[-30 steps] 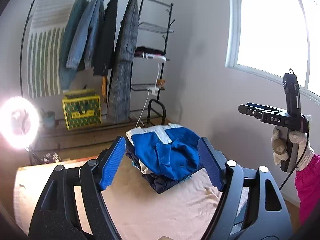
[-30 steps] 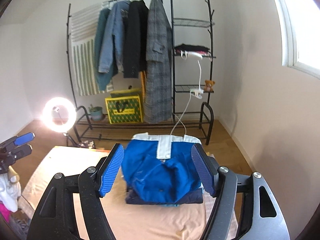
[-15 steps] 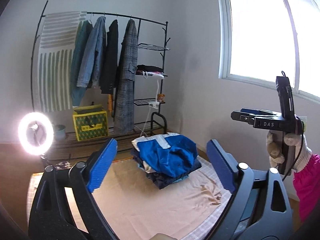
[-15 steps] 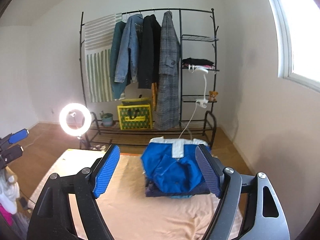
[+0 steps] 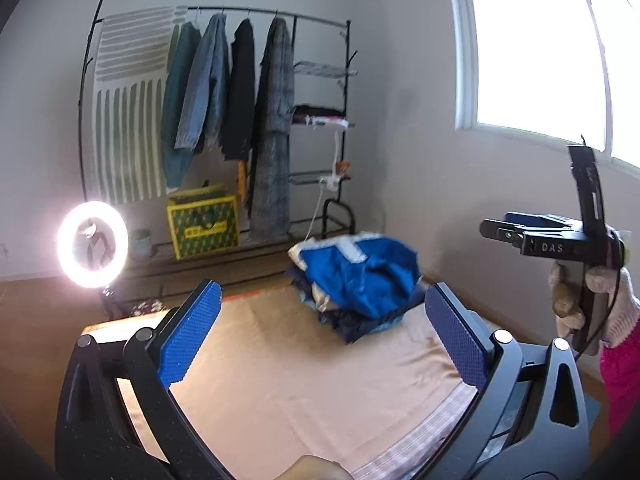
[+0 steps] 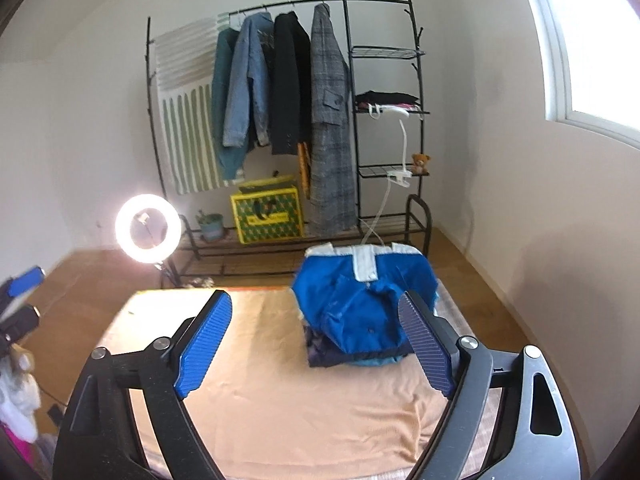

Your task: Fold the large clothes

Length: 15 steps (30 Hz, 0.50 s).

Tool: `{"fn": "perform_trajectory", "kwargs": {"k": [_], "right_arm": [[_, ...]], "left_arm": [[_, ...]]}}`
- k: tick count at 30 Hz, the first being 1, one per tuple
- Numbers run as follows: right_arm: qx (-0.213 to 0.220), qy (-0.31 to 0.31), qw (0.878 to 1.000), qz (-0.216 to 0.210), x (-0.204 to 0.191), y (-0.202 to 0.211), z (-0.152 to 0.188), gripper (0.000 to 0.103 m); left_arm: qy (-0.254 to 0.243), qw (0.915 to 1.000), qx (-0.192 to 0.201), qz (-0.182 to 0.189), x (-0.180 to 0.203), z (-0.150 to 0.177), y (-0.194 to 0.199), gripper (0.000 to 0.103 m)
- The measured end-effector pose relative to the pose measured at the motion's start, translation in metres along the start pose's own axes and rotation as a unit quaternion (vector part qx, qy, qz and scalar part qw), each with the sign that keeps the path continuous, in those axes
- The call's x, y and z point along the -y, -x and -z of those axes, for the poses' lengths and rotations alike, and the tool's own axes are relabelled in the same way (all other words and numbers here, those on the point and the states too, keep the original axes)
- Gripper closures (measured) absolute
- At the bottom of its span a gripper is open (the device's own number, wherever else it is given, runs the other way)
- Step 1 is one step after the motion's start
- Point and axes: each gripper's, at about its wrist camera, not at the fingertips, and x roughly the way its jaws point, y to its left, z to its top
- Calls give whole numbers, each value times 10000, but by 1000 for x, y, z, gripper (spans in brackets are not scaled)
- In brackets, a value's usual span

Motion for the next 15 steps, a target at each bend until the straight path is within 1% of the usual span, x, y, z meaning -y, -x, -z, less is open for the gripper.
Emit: {"fn": "perform_trajectory", "kwargs": {"k": [2,4,7,11,15], "right_arm": [[-94,115,9996,224,-8,-12,17,17],[-171,117,9992,334,-12,-22,29,17],[-247,71,9990,378,-18,-38,49,17],[-222,100,9984,511,-27,-58,74,17],[-287,47,9981,541,-34,-75,97,17]], "left_arm": [[-16,9999,-120,-68,-2,12,-8,0],[-24,9997,-190,-141,-4,25,-16,0],[1,9991,-309,-277,-8,44,-31,0],[159,9981,-505,-310,-19,69,-52,0],[221,9962,-714,-458,-29,93,-75,0]]}}
